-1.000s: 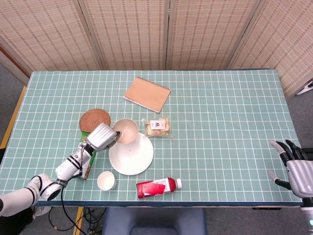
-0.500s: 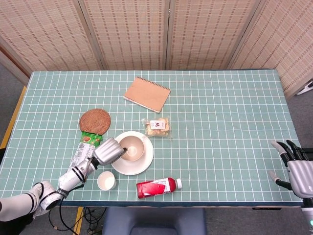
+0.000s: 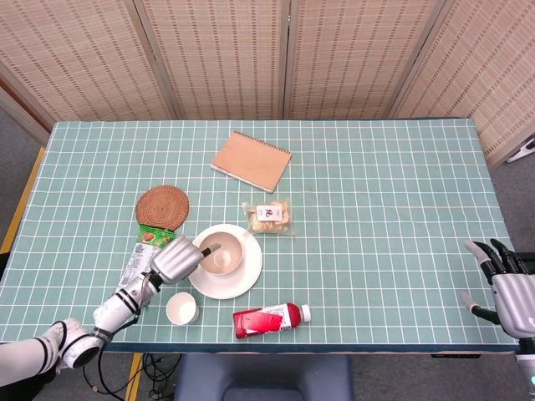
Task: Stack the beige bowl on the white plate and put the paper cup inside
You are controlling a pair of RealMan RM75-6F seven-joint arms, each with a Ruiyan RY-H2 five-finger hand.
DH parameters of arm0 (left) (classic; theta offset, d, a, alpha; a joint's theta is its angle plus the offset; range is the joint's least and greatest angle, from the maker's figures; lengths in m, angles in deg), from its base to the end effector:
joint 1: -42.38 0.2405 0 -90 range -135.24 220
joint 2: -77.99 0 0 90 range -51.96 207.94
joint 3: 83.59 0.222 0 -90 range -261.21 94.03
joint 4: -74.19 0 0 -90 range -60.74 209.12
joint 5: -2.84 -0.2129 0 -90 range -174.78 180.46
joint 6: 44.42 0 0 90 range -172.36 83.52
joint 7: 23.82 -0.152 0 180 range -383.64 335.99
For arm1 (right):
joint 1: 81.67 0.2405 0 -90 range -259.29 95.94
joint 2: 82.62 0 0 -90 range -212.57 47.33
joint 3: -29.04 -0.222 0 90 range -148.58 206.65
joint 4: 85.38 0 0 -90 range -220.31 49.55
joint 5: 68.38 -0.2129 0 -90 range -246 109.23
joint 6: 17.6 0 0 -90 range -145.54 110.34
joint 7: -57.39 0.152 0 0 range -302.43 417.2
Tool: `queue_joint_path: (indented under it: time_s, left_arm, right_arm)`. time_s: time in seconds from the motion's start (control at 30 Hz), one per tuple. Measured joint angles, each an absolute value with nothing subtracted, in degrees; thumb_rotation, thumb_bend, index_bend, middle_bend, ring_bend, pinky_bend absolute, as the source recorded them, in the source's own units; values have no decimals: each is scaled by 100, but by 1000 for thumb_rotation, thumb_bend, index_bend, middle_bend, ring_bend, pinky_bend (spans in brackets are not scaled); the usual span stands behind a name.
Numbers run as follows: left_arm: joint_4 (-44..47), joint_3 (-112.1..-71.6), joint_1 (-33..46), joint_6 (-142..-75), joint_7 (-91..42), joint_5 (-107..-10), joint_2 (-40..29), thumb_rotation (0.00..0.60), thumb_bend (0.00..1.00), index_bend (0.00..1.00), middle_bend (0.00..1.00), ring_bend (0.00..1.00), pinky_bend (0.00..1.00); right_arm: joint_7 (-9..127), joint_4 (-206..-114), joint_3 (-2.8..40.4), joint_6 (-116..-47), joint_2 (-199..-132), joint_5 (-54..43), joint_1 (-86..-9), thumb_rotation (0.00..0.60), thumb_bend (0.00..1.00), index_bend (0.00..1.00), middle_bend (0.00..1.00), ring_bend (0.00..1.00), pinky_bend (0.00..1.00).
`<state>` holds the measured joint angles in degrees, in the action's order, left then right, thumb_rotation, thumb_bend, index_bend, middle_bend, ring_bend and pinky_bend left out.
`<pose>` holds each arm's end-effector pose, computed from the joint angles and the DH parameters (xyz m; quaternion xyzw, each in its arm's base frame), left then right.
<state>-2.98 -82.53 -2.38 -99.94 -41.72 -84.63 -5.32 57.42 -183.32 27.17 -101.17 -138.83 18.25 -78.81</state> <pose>-0.1470 0.3145 -0.0158 -0.8639 -0.1481 -0.3031 0.3741 -0.2817 -0.1724 0.1651 0.6064 -0.3955 0.3572 0.5901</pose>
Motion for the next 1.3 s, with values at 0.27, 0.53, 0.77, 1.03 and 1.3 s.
queue_joint_path:
  time_s: [0.27,0.53,0.77,1.03,1.3]
  left_arm:
    - [-1196,-8350,59,-10215,-4788,-8089,103,600,368,36,426,504,848]
    - [-1857,-8366,350,-10547,-4525,-8079,865,600,248,41,270,295,506]
    - [-2584,-8154,483,-10434,-4030,-8271,1606,600,171,24,116,163,397]
    - [-3344,-7789,516,-9970,-3959,-8629,2201,600,163,0,0,50,295]
    - [-3650,-7594,514,-9543,-4263,-8763,2236,600,163,0,0,15,274]
  right_arm:
    - [5741,-18331,2712,-10139,-13877,1843,-7881,600,240,124,153,43,136]
    - [5722,-18335,2706,-10093,-13895,1845,-7847,600,239,124,153,43,137]
    - [5712,-18329,2690,-10021,-13921,1847,-7786,600,240,124,153,43,137]
    - [5704,-18329,2693,-9994,-13933,1857,-7760,600,240,124,153,43,137]
    - [5714,-18329,2705,-10010,-13927,1862,-7770,600,240,124,153,43,137]
